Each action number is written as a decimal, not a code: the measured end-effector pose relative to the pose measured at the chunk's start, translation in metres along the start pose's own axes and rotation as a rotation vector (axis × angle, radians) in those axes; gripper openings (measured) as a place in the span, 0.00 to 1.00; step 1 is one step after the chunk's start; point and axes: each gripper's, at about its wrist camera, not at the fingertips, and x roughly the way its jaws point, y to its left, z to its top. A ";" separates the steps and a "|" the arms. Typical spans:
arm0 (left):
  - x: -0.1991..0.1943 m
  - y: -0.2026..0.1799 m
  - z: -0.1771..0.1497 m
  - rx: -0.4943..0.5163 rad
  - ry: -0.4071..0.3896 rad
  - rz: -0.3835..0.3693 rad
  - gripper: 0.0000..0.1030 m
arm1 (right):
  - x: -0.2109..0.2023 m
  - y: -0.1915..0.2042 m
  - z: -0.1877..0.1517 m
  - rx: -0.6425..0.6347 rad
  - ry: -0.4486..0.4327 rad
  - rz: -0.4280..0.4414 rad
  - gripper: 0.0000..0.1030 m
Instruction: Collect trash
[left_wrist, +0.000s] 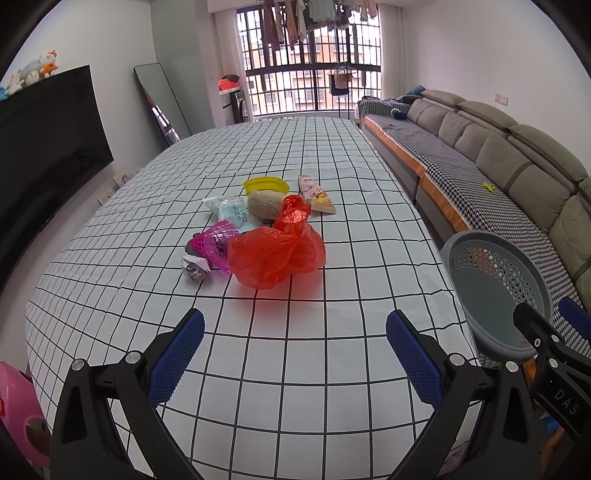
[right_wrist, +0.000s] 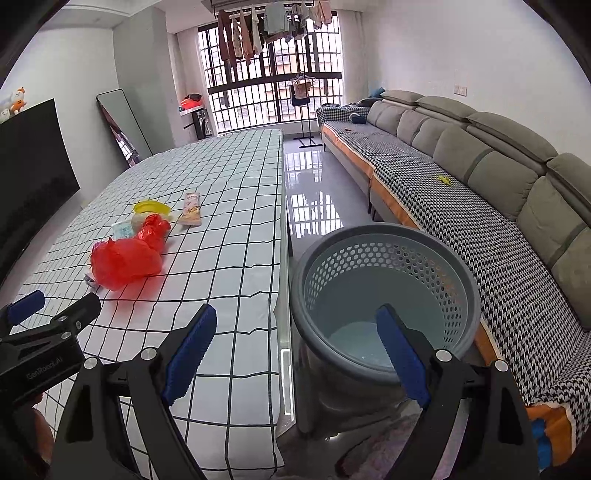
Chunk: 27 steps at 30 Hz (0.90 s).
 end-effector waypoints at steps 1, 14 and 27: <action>0.000 0.000 0.000 0.000 0.000 0.000 0.94 | 0.000 0.000 0.000 0.000 0.000 0.000 0.82; 0.000 0.000 -0.001 0.001 0.001 0.001 0.94 | 0.000 -0.001 -0.001 0.001 0.002 0.002 0.82; 0.012 0.009 -0.009 -0.032 0.036 0.026 0.94 | 0.015 0.003 -0.003 -0.005 0.035 0.049 0.82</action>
